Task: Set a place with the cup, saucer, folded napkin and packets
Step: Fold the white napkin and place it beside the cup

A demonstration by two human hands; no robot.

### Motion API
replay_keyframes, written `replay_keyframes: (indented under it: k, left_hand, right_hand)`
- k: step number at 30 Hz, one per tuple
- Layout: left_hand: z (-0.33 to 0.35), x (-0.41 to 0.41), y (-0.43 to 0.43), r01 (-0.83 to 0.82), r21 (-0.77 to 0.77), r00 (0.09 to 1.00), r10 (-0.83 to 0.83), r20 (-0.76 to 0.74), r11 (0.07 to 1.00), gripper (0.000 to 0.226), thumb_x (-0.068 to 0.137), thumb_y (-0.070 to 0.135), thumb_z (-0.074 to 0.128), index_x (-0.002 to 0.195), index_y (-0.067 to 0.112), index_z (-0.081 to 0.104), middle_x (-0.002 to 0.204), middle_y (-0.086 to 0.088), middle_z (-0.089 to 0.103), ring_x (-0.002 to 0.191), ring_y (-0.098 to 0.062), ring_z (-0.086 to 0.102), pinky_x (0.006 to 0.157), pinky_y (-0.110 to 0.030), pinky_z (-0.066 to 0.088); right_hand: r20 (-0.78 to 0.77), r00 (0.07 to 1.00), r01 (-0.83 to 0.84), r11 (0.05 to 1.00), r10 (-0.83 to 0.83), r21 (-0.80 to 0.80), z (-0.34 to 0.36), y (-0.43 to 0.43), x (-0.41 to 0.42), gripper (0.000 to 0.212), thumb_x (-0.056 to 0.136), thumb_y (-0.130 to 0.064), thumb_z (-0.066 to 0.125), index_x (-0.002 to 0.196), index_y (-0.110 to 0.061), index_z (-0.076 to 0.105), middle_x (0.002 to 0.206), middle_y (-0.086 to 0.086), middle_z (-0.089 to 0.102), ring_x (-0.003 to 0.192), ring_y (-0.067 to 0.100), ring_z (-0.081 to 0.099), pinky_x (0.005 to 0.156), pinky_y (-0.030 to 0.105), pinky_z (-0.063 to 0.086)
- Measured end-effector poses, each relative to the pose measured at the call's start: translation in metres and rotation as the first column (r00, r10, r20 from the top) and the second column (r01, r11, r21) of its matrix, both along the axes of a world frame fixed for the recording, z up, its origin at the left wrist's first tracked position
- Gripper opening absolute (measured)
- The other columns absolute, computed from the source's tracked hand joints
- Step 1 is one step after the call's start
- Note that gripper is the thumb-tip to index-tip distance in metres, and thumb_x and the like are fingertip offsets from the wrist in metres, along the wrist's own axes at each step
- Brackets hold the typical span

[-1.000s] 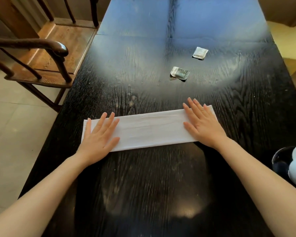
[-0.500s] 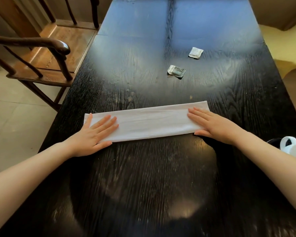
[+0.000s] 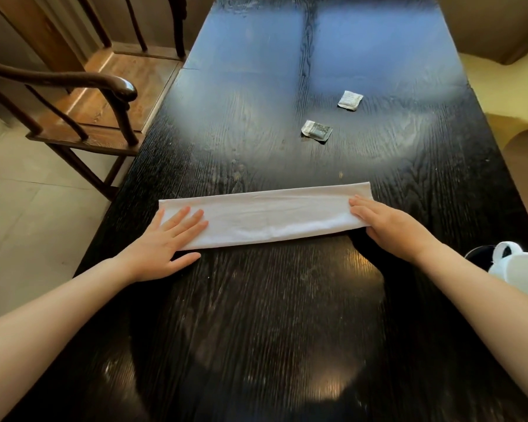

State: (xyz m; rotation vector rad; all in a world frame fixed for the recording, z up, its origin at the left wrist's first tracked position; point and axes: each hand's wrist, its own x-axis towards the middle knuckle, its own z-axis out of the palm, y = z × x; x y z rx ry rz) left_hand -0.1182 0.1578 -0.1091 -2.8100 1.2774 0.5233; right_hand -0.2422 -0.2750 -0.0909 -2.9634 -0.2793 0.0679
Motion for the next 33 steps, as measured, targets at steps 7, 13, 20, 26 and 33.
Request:
replay_keyframes:
  k: [7, 13, 20, 26, 33]
  left_hand:
    - [0.011, -0.003, -0.003, 0.019, -0.092, 0.998, -0.013, 0.065, 0.996, 0.057, 0.094, 0.041, 0.027, 0.142, 0.011, 0.031, 0.151, -0.012, 0.024, 0.141, -0.035, 0.019, 0.116, -0.051, 0.014]
    - [0.011, 0.000, 0.010, -0.260, -0.423, 0.960, 0.280, -0.015, 0.868, 0.042, 0.082, -0.009, 0.056, 0.122, 0.004, 0.059, 0.127, -0.016, 0.059, 0.121, -0.031, 0.053, 0.106, -0.037, 0.035]
    - [0.036, 0.009, 0.013, -0.799, -0.591, 0.582, 0.388, -0.714, 0.110, 0.013, 0.089, 0.021, 0.058, 0.083, 0.027, 0.068, 0.073, 0.018, 0.072, 0.069, 0.002, 0.062, 0.064, -0.011, 0.053]
    - [0.021, 0.001, -0.016, -0.748, -0.660, 0.508, 0.700, -0.503, 0.069, 0.024, 0.095, 0.033, 0.043, 0.086, 0.015, 0.056, 0.080, -0.005, 0.058, 0.076, -0.021, 0.053, 0.066, -0.033, 0.041]
    - [-0.006, -0.022, -0.023, -0.757, -0.587, 0.502, 0.831, -0.240, 0.288, 0.032, 0.097, 0.031, 0.037, 0.074, 0.010, 0.041, 0.062, -0.001, 0.044, 0.060, -0.024, 0.043, 0.051, -0.033, 0.026]
  right_hand:
    - [-0.015, 0.989, 0.149, 0.977, -0.149, 0.152, 0.005, -0.005, -0.008, 0.042, 0.083, 0.011, 0.054, 0.124, -0.002, 0.057, 0.138, 0.017, 0.050, 0.128, 0.031, 0.048, 0.111, 0.040, 0.033]
    - [-0.064, 0.928, 0.354, 0.820, -0.366, 0.449, 0.017, -0.013, 0.007, 0.018, 0.089, -0.009, 0.057, 0.102, -0.009, 0.069, 0.100, 0.006, 0.071, 0.094, 0.014, 0.061, 0.086, 0.022, 0.041]
    - [-0.166, 0.798, 0.427, 0.349, -0.579, 0.834, 0.037, -0.010, 0.017, 0.014, 0.087, -0.031, 0.056, 0.080, -0.031, 0.068, 0.071, -0.014, 0.065, 0.068, -0.002, 0.056, 0.058, 0.011, 0.047]
    - [0.070, 0.738, 0.525, 0.636, -0.671, 0.565, 0.016, 0.020, 0.018, 0.022, 0.096, -0.027, 0.043, 0.083, -0.012, 0.052, 0.070, 0.004, 0.057, 0.063, 0.024, 0.049, 0.058, 0.030, 0.026]
    - [0.089, 0.763, 0.625, 0.766, -0.640, 0.153, -0.008, 0.024, 0.005, 0.031, 0.100, -0.031, 0.029, 0.102, -0.006, 0.047, 0.090, 0.026, 0.065, 0.078, 0.043, 0.059, 0.058, 0.037, 0.034]
